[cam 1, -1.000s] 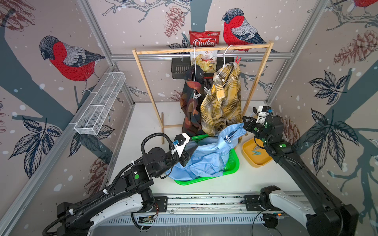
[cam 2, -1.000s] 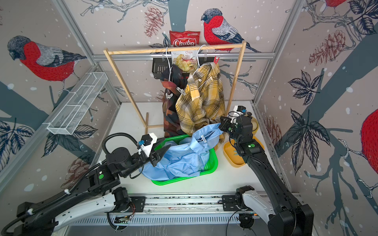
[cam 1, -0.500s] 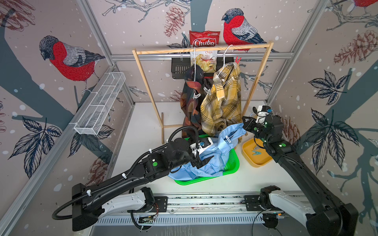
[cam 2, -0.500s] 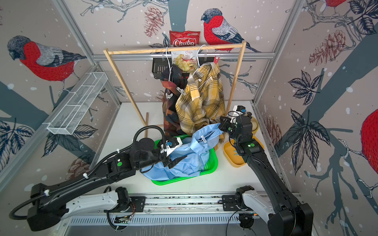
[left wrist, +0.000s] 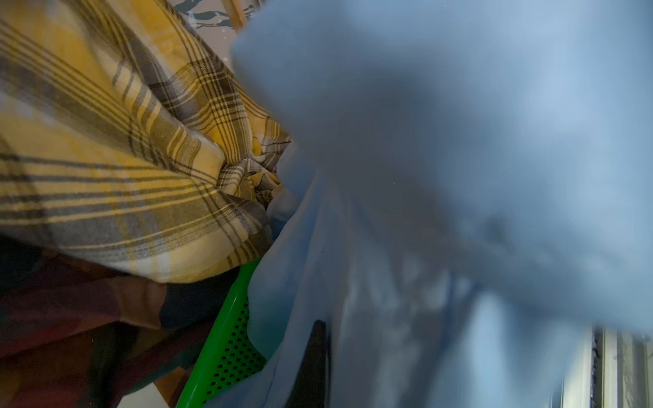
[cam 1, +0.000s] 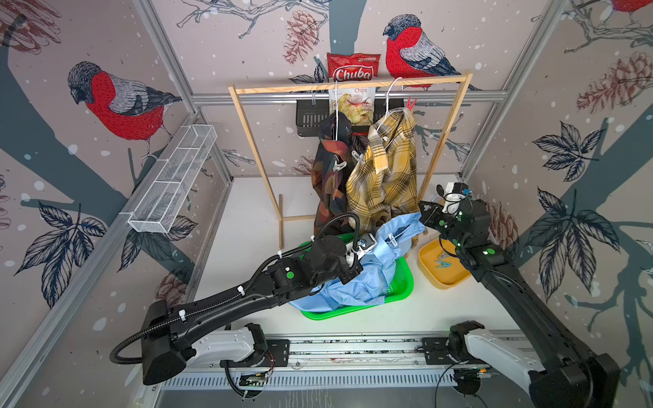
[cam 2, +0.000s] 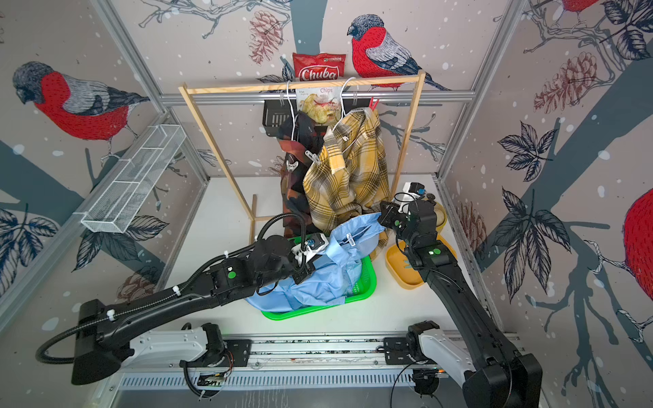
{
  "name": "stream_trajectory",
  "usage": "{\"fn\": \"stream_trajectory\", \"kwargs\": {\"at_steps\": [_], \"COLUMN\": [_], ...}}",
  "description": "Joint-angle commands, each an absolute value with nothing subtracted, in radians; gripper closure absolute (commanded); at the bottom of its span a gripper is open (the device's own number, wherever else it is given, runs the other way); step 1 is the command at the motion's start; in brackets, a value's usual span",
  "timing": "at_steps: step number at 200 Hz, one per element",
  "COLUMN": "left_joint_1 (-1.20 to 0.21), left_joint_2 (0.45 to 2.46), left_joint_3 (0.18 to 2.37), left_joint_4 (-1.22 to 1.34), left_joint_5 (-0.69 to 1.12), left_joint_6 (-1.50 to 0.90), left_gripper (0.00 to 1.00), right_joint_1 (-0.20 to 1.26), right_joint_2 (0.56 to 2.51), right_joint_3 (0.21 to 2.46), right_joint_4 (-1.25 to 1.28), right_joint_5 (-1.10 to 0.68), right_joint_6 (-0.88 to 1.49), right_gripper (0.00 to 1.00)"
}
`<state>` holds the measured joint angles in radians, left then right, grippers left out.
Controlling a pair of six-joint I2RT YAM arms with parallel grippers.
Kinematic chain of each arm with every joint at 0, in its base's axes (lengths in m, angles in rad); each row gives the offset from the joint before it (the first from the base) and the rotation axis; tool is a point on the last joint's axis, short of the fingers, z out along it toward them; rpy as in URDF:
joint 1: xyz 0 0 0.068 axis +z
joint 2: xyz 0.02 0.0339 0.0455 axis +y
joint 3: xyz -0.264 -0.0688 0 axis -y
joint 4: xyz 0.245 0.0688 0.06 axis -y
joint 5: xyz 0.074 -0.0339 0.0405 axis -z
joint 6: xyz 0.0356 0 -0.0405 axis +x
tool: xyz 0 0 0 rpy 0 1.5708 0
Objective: Remove the clothespins securing long-sleeve shirts to the hanger
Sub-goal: Remove the long-sleeve shirt from the hanger.
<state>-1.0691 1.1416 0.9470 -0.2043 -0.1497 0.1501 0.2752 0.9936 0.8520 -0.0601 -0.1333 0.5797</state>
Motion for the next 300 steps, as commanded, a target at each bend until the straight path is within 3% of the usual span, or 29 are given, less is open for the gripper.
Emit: {"fn": "stream_trajectory", "kwargs": {"at_steps": [1,74,143,157,167,187,199,244,300], "left_joint_1": [-1.068,-0.958,-0.953,-0.953,-0.953,-0.956,-0.957,-1.006,-1.035], "left_joint_2": [1.105,0.874,1.004,0.990,0.963,0.911,0.883,0.862,1.102], "left_joint_3": [0.901,0.690,0.729,0.744,0.753,0.796,0.824,0.950,1.121], "left_joint_4": [-0.131,0.039,-0.039,-0.040,-0.038,-0.093,-0.148,-0.261,-0.301], "left_joint_5": [-0.278,-0.374,-0.316,-0.290,-0.232,-0.134,-0.075,0.049,0.003], "left_joint_6": [-0.004,-0.255,-0.269,-0.243,-0.187,-0.091,-0.035,0.075,0.111], "left_gripper": [1.00,1.00,1.00,0.62,0.43,0.25,0.21,0.18,0.31], "right_joint_1": [0.270,0.215,0.258,0.282,0.296,0.316,0.326,0.383,0.405], "right_joint_2": [0.986,0.971,0.992,0.997,1.003,1.014,1.022,1.046,1.053], "right_joint_3": [0.851,0.832,0.854,0.848,0.842,0.842,0.845,0.859,0.850], "right_joint_4": [-0.026,-0.033,-0.020,-0.014,-0.011,-0.003,0.000,0.001,0.006], "right_joint_5": [-0.137,-0.159,-0.201,-0.188,-0.179,-0.169,-0.164,-0.116,-0.104], "right_joint_6": [0.596,0.627,0.644,0.646,0.648,0.650,0.649,0.640,0.644], "right_gripper": [1.00,1.00,1.00,1.00,1.00,1.00,1.00,1.00,1.00]}}
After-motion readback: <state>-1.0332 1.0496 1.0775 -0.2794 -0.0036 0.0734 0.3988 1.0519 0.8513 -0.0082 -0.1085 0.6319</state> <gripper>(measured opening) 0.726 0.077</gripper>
